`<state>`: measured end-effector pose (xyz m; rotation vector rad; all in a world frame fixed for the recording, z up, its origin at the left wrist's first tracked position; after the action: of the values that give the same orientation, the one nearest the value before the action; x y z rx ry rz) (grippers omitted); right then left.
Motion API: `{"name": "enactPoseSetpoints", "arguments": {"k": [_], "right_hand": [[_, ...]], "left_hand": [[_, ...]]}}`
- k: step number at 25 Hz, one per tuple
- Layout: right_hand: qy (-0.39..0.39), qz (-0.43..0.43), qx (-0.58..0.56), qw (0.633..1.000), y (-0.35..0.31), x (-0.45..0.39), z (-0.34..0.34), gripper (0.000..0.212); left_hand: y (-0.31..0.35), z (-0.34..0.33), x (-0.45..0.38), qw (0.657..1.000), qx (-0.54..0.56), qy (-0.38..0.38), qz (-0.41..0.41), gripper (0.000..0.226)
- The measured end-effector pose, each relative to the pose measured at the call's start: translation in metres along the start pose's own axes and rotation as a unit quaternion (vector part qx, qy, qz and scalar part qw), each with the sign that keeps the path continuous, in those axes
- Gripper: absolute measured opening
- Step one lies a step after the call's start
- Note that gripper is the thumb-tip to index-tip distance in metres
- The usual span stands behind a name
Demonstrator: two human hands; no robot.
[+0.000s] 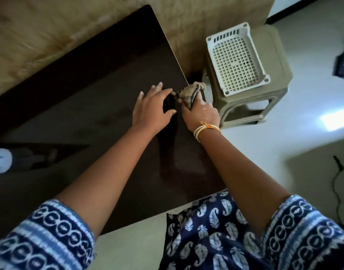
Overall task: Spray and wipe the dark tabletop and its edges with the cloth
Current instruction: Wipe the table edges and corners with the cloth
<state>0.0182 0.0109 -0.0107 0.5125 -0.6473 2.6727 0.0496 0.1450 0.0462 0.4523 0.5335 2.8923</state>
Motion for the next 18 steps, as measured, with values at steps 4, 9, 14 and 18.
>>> {"name": "enactPoseSetpoints", "arguments": {"k": [4,9,14,18], "right_hand": [[-0.002,-0.017,-0.004,1.000,0.028,0.039,-0.007,0.061],[0.008,-0.025,-0.026,0.999,0.064,0.088,-0.017,0.058],[0.010,-0.055,-0.074,0.996,0.098,0.128,-0.027,0.058],[0.018,-0.148,-0.215,0.965,0.118,0.168,-0.040,0.058]], "left_hand": [[0.009,-0.015,0.039,1.000,0.012,-0.005,-0.005,0.064],[0.020,-0.042,0.100,1.000,0.019,0.000,0.004,0.062],[0.031,-0.068,0.163,0.999,0.027,0.019,-0.006,0.056],[0.028,-0.071,0.216,0.993,0.077,0.091,-0.017,0.039]]}}
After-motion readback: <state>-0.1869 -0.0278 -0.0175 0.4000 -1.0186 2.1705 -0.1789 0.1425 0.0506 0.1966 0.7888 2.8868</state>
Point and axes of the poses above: each hand's wrist, its own x-axis away from the middle knuckle, its own z-axis out of the back of the hand, y = z × x, the point moved 8 cm from there along -x, towards the middle knuckle, and after that the axes turned 12 degrees about x, right-handed, at the moved point
